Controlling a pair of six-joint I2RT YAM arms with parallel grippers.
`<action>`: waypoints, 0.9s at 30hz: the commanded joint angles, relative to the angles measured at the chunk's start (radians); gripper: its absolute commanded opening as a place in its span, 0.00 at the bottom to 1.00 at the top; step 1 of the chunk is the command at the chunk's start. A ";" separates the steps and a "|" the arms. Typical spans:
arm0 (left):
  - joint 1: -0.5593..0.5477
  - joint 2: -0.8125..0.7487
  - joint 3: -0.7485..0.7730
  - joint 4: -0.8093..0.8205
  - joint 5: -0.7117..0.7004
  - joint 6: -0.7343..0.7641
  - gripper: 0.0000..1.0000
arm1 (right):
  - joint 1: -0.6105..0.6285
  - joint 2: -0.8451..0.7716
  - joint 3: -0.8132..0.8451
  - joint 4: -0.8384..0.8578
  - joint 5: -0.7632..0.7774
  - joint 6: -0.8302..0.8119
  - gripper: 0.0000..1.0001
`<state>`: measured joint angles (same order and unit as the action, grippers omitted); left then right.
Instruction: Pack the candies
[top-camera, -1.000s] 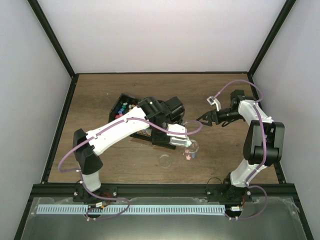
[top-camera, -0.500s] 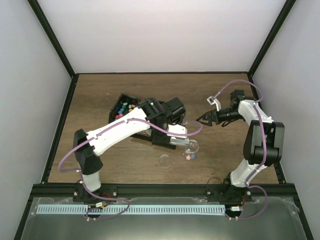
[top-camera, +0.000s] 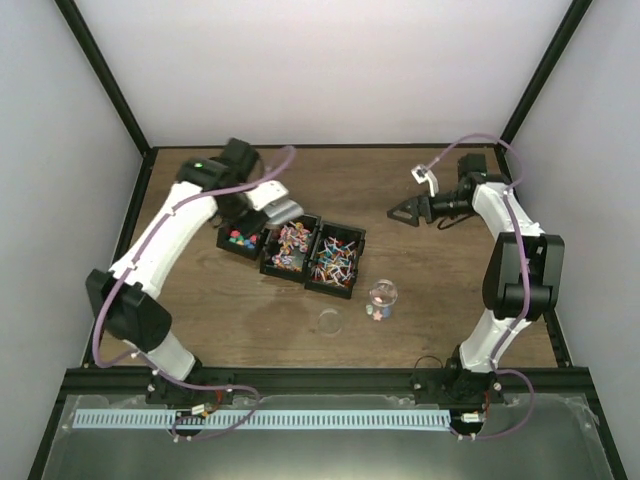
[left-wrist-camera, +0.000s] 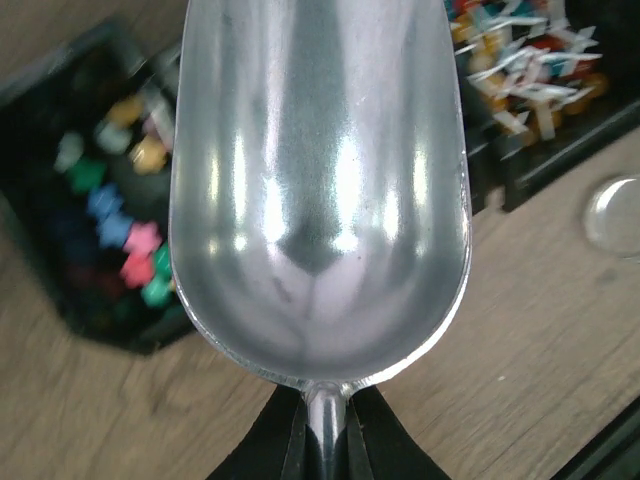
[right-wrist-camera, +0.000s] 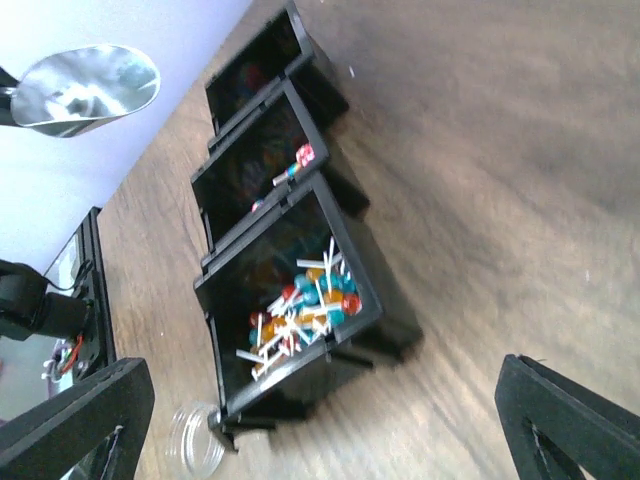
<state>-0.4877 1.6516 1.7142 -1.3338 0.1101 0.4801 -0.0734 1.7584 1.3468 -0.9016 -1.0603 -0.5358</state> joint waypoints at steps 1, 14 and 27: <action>0.157 -0.113 -0.130 0.030 0.014 -0.014 0.04 | 0.080 0.051 0.125 0.096 -0.024 0.065 0.96; 0.388 -0.147 -0.409 0.159 -0.175 -0.064 0.04 | 0.321 0.221 0.355 0.180 0.189 0.022 0.97; 0.333 0.044 -0.268 0.142 -0.268 0.057 0.04 | 0.404 0.347 0.503 0.213 0.222 0.100 0.98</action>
<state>-0.1364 1.6657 1.4017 -1.1896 -0.1230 0.4808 0.3378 2.0624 1.7660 -0.6941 -0.8360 -0.4717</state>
